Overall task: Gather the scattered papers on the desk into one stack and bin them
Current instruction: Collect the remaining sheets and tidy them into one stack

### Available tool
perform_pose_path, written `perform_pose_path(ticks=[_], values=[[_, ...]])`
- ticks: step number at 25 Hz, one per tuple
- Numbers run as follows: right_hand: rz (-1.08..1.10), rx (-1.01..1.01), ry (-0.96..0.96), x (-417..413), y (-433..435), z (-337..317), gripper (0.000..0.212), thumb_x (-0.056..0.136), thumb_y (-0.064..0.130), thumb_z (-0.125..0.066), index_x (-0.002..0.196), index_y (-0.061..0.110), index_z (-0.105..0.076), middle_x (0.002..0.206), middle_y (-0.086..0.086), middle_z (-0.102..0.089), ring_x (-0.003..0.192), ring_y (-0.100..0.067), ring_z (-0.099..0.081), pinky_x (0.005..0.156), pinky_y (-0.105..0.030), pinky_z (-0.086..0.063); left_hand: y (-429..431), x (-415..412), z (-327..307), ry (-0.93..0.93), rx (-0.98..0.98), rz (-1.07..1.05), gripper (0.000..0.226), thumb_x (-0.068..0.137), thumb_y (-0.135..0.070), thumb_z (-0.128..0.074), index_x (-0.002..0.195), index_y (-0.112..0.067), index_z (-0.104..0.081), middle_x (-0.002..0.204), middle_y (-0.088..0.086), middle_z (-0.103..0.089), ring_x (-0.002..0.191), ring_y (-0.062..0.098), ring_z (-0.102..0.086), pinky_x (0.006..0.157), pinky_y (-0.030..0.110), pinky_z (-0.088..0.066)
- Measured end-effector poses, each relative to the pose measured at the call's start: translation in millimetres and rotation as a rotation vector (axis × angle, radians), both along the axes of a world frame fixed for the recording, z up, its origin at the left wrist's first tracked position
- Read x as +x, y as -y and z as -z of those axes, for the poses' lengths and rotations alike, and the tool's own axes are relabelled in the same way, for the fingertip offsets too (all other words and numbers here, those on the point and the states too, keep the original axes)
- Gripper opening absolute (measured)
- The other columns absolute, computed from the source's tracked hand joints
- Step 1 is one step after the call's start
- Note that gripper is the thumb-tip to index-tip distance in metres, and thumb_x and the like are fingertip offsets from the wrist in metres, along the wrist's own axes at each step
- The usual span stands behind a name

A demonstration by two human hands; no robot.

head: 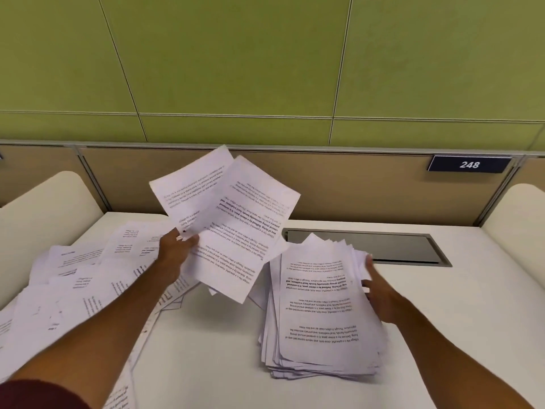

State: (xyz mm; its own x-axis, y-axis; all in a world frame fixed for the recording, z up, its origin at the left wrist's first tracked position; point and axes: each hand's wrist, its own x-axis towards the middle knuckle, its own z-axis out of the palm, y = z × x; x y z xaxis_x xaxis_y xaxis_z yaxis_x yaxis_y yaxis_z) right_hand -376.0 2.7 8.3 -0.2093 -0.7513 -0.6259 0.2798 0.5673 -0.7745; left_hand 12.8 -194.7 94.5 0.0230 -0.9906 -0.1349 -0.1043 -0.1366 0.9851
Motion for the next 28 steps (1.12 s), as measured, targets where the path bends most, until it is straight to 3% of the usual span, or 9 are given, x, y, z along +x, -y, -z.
perform_pose_path(ticks=[3,9,11,14,17,20,23,26,28], values=[[0.057,0.062,0.107,-12,-7,-13,0.097,0.069,0.091,-0.007,0.106,0.017,-0.058,0.119,-0.015,-0.063,0.112,-0.039,-0.058,0.079,-0.051,-0.050,-12,-20,1,-0.034,0.095,0.138,0.046,0.085,0.004,-0.064,0.129,0.001,-0.055,0.130,0.018,-0.059,0.104,0.028,-0.057,0.091,0.036,-0.044],[0.009,0.042,0.081,-15,-15,-4,0.095,0.069,0.091,-0.019,0.113,0.018,-0.059,0.123,-0.011,-0.063,0.115,-0.035,-0.059,0.082,-0.048,-0.053,-59,-89,55,0.151,0.232,0.345,0.047,0.087,0.000,-0.063,0.131,-0.001,-0.045,0.135,0.017,-0.054,0.118,0.033,-0.054,0.091,0.037,-0.045],[-0.027,0.020,0.006,-13,-16,0,0.083,0.073,0.087,-0.030,0.115,0.023,-0.061,0.120,-0.006,-0.067,0.114,-0.030,-0.061,0.090,-0.046,-0.052,-71,-105,77,0.263,0.272,0.459,0.053,0.085,0.007,-0.061,0.130,-0.001,-0.036,0.135,0.020,-0.052,0.119,0.035,-0.054,0.096,0.041,-0.047],[-0.196,-0.082,-0.228,-6,-14,3,0.042,0.081,0.064,-0.055,0.110,0.034,-0.060,0.126,0.005,-0.064,0.107,-0.017,-0.063,0.096,-0.044,-0.050,-77,-117,92,0.519,0.289,0.607,0.072,0.069,0.007,-0.071,0.130,-0.008,-0.035,0.131,0.018,-0.052,0.118,0.034,-0.052,0.098,0.044,-0.048],[-0.173,-0.162,-0.393,0,-9,6,0.028,0.092,0.032,-0.062,0.118,0.025,-0.053,0.137,-0.007,-0.059,0.092,-0.009,-0.069,0.073,-0.029,-0.061,-71,-118,91,0.860,0.289,0.489,0.092,0.059,-0.030,-0.088,0.132,-0.011,-0.036,0.133,0.015,-0.041,0.127,0.032,-0.039,0.100,0.039,-0.042],[-0.173,-0.180,-0.532,6,-3,9,0.054,0.096,0.033,-0.055,0.144,0.023,-0.033,0.136,-0.007,-0.057,0.108,-0.029,-0.066,0.093,-0.044,-0.056,-72,-123,95,0.885,0.281,0.448,0.111,0.056,-0.062,-0.081,0.141,-0.016,-0.027,0.139,0.016,-0.030,0.135,0.035,-0.027,0.109,0.046,-0.031],[-0.251,-0.200,-0.596,13,5,14,0.059,0.095,0.038,-0.055,0.147,0.027,-0.028,0.130,-0.001,-0.058,0.109,-0.026,-0.065,0.098,-0.038,-0.052,-73,-137,102,1.006,0.189,0.549,0.116,0.057,-0.066,-0.077,0.148,-0.031,-0.013,0.146,0.019,-0.018,0.140,0.041,-0.014,0.113,0.053,-0.023],[-0.097,-0.120,-0.424,11,14,20,0.058,0.083,0.021,-0.075,0.132,0.002,-0.050,0.125,-0.012,-0.064,0.107,-0.031,-0.066,0.099,-0.045,-0.051,-72,-144,108,1.104,0.179,0.654,0.133,0.050,-0.069,-0.077,0.148,-0.041,0.008,0.149,0.019,-0.010,0.142,0.041,-0.008,0.115,0.054,-0.020],[-0.093,-0.049,-0.243,9,17,17,0.047,0.079,0.009,-0.078,0.122,-0.002,-0.061,0.116,-0.016,-0.070,0.095,-0.030,-0.070,0.093,-0.045,-0.055,-72,-141,114,1.104,0.141,0.671,0.138,0.047,-0.066,-0.080,0.147,-0.042,0.012,0.143,0.015,-0.017,0.138,0.037,-0.015,0.114,0.050,-0.024]])
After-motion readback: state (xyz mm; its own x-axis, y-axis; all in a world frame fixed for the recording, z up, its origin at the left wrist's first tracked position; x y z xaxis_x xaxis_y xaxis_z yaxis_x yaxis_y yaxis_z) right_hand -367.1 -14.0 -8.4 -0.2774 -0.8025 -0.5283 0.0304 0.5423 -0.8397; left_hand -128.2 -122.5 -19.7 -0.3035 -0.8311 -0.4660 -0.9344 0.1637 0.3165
